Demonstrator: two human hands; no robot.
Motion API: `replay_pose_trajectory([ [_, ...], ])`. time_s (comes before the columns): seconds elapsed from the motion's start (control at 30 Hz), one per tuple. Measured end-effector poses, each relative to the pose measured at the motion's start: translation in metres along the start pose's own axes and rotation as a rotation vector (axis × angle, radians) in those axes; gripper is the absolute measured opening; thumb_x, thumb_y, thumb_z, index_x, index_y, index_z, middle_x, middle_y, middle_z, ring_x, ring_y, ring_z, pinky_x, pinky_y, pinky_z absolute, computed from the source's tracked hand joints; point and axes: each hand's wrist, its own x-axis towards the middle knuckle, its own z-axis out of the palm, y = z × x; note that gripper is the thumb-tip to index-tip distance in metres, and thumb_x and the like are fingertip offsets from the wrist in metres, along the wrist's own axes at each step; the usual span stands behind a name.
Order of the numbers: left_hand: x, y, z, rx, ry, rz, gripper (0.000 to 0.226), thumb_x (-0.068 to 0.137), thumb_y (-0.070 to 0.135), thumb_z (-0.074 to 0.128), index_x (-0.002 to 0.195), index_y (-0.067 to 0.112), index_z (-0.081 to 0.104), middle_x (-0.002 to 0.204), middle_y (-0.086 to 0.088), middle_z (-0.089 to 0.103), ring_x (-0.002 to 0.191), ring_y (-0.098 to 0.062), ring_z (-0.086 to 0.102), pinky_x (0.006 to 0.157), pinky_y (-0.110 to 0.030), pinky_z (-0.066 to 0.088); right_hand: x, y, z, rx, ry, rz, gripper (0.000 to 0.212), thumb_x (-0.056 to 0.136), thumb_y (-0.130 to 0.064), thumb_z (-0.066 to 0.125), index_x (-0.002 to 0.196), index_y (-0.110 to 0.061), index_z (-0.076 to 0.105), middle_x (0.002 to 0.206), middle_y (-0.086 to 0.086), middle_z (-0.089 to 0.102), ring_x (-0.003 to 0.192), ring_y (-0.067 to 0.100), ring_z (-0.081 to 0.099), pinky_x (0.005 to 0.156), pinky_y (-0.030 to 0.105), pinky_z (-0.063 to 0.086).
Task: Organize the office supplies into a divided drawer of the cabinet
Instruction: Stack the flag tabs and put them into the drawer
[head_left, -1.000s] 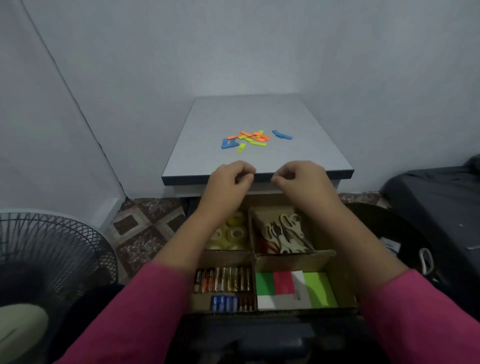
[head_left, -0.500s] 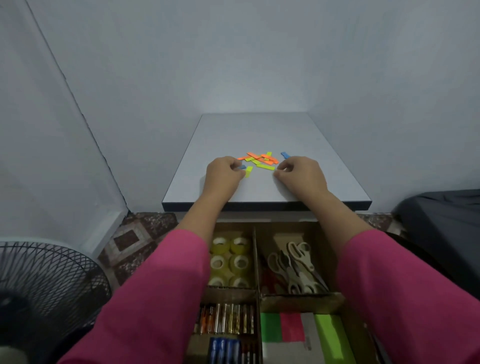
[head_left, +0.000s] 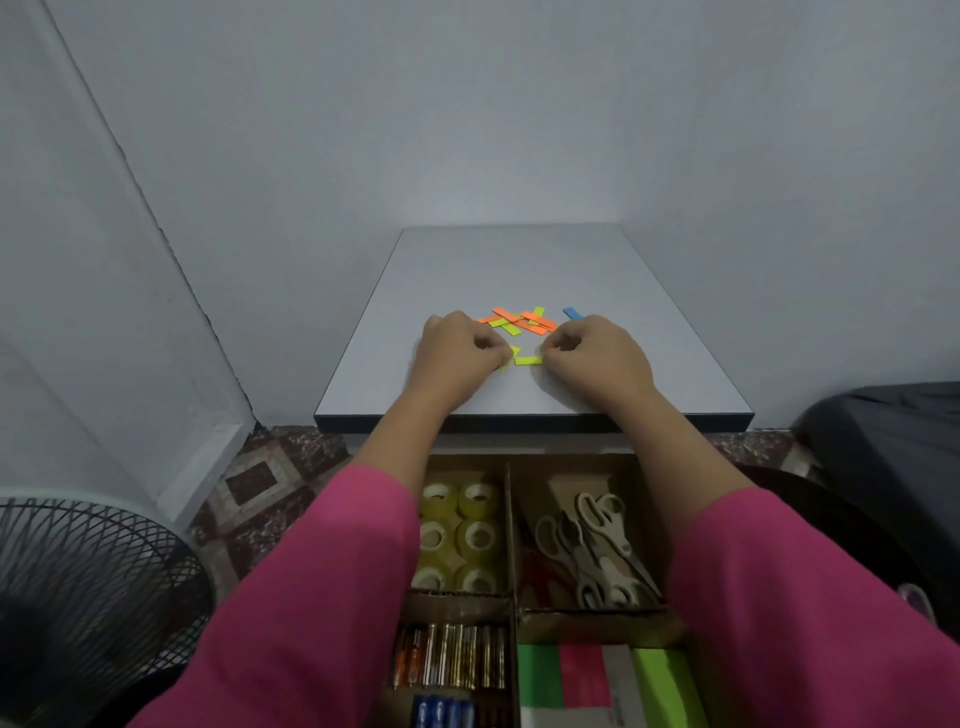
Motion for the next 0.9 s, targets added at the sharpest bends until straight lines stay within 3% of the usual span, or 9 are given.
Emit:
replay_pose_trajectory([
  [0.07,0.004,0.000,-0.001,-0.083,0.071,-0.028,0.013,0.087,0.023,0.064,0.090,0.020,0.076,0.092,0.004,0.062,0.101,-0.016,0.053,0.085,-0.033,0.049,0.000,0.002,-0.003,0.186,0.048,0.073,0.020,0.086,-0.027,0.053,0.091,-0.021,0.071,0.092,-0.005,0.065,0.085,0.015,0.057,0.068,0.028,0.047],
  [0.17,0.016,-0.002,0.002,0.100,0.113,-0.025,0.018,0.092,0.021,0.058,0.100,0.021,0.074,0.101,-0.003,0.059,0.110,-0.023,0.045,0.088,-0.036,0.047,0.005,0.005,-0.008,0.426,0.132,0.192,0.019,0.087,-0.023,0.053,0.088,-0.012,0.069,0.086,-0.005,0.064,0.083,0.016,0.056,0.070,0.029,0.047],
  [0.33,0.040,0.002,0.011,0.428,0.039,0.061,0.027,0.097,0.027,0.049,0.112,0.018,0.069,0.108,-0.008,0.055,0.110,-0.027,0.041,0.086,-0.036,0.043,0.011,0.005,-0.006,0.448,0.133,0.242,0.020,0.085,-0.021,0.054,0.083,-0.005,0.067,0.083,0.004,0.064,0.076,0.017,0.053,0.069,0.032,0.046],
  [0.47,0.056,0.009,0.013,0.561,-0.012,0.062,0.030,0.093,0.030,0.051,0.108,0.011,0.068,0.108,-0.009,0.056,0.109,-0.028,0.042,0.083,-0.035,0.041,0.014,0.007,-0.005,0.466,0.145,0.247,0.019,0.084,-0.020,0.053,0.079,-0.006,0.066,0.080,0.001,0.063,0.076,0.018,0.053,0.068,0.031,0.044],
  [0.6,0.064,0.006,0.008,0.387,-0.103,-0.143,0.023,0.084,0.024,0.061,0.100,0.009,0.068,0.105,-0.009,0.061,0.113,-0.027,0.040,0.081,-0.034,0.044,0.014,0.007,-0.004,0.454,0.145,0.232,0.022,0.086,-0.021,0.054,0.082,-0.003,0.066,0.080,0.004,0.063,0.075,0.017,0.052,0.067,0.030,0.043],
  [0.73,0.064,0.004,-0.002,0.094,-0.071,-0.286,0.019,0.083,0.019,0.063,0.090,0.003,0.070,0.102,-0.017,0.065,0.107,-0.031,0.052,0.087,-0.042,0.051,0.014,0.006,-0.004,0.447,0.148,0.222,0.022,0.087,-0.022,0.054,0.082,-0.004,0.067,0.082,0.004,0.063,0.078,0.018,0.054,0.069,0.031,0.045],
  [0.83,0.056,0.011,-0.015,-0.107,-0.069,-0.327,0.017,0.078,0.019,0.075,0.074,0.004,0.067,0.090,-0.016,0.066,0.098,-0.031,0.059,0.076,-0.039,0.055,0.013,0.007,-0.005,0.439,0.146,0.223,0.022,0.087,-0.022,0.054,0.083,-0.005,0.068,0.083,0.002,0.063,0.079,0.018,0.054,0.070,0.031,0.047],
  [0.9,0.047,0.019,-0.024,-0.107,-0.161,-0.316,0.018,0.075,0.016,0.078,0.078,0.001,0.068,0.079,-0.012,0.061,0.081,-0.027,0.057,0.066,-0.031,0.049,0.013,0.007,-0.005,0.436,0.146,0.224,0.022,0.087,-0.022,0.054,0.083,-0.005,0.067,0.082,0.001,0.062,0.078,0.017,0.053,0.068,0.030,0.045],
])
